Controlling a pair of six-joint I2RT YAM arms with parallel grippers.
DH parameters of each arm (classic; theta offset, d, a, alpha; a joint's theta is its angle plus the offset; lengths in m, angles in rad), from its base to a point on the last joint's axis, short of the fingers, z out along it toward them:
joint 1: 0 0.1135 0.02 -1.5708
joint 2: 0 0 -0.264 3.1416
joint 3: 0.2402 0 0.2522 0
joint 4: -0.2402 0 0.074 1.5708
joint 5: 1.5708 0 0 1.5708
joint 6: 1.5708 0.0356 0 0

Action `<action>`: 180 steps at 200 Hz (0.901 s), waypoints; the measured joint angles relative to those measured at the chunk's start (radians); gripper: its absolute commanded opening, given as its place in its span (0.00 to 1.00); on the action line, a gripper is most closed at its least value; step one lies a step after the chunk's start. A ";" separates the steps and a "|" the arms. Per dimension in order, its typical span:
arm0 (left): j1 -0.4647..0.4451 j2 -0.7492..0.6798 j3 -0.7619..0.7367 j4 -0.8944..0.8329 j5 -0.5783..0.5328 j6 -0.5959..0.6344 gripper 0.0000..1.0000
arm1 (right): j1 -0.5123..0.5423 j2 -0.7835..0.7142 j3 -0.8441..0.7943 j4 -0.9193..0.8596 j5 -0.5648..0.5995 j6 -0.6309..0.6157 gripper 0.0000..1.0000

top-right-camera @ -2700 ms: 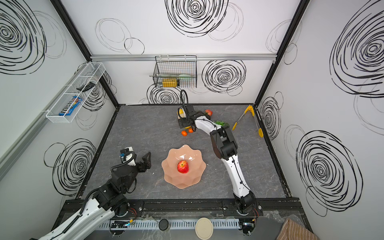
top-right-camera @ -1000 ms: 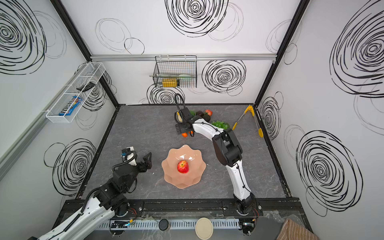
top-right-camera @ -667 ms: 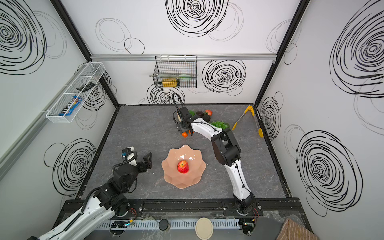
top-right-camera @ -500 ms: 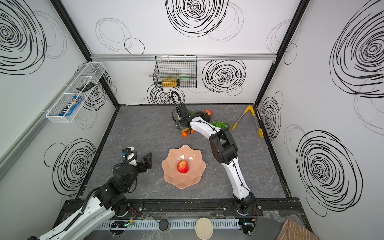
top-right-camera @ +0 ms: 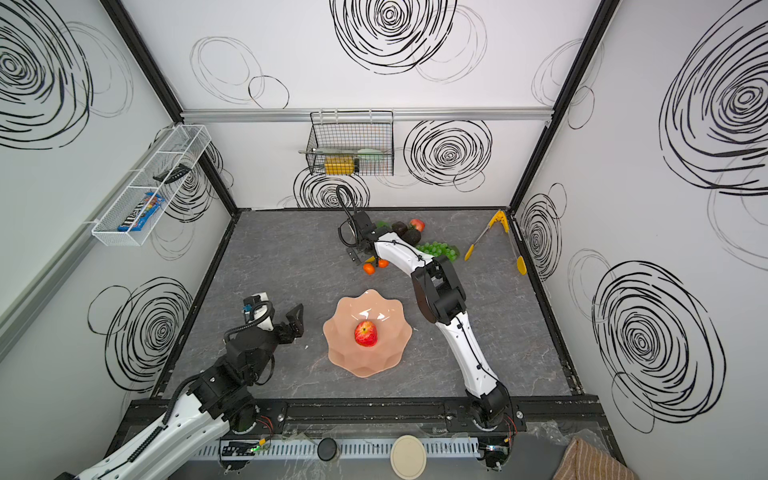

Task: Place and organize the fake fruits in the fruit bowl
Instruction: 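Lower the right gripper around the yellow lemon and close on it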

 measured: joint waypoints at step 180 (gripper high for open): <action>0.002 0.002 0.000 0.001 0.000 0.000 0.96 | -0.037 0.023 0.017 -0.038 -0.177 -0.043 0.96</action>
